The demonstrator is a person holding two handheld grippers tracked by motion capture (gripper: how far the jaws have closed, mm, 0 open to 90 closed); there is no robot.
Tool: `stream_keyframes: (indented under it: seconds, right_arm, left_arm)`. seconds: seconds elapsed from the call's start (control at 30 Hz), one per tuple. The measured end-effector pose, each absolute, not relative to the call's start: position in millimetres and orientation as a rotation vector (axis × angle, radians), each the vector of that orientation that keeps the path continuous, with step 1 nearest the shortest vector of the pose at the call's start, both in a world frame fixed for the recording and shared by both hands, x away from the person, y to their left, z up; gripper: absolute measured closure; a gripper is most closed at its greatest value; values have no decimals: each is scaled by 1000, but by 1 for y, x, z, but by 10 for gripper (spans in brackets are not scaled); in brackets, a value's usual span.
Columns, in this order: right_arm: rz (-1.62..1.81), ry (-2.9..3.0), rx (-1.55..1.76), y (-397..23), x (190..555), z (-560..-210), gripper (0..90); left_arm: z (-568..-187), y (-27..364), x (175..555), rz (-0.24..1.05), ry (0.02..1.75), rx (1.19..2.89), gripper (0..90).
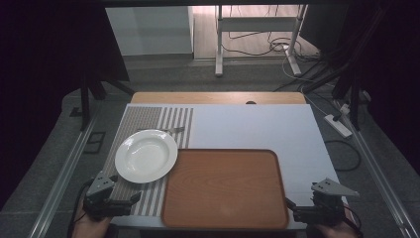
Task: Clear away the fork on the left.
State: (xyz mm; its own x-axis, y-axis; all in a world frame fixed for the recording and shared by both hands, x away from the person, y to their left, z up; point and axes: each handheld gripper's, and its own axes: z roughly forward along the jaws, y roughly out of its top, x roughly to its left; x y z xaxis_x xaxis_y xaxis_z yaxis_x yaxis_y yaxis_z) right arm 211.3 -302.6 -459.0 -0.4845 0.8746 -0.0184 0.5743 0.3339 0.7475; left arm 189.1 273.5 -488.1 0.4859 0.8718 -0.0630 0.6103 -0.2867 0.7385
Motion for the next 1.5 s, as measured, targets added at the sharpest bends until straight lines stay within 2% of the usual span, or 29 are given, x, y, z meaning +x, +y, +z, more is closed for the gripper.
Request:
stream_keyframes:
  seconds: [0.93,1.17,1.5]
  right_arm:
    - [960,2211,1249,-301,211,-459,0]
    - [950,2215,1243,-300,211,-460,0]
    - [946,2220,1231,-299,211,-460,0]
  left_arm:
    - [-489,273,196,414,1259,2042,13]
    - [-485,273,204,405,1274,2001,8]
    - [-487,265,224,319,1283,1979,13]
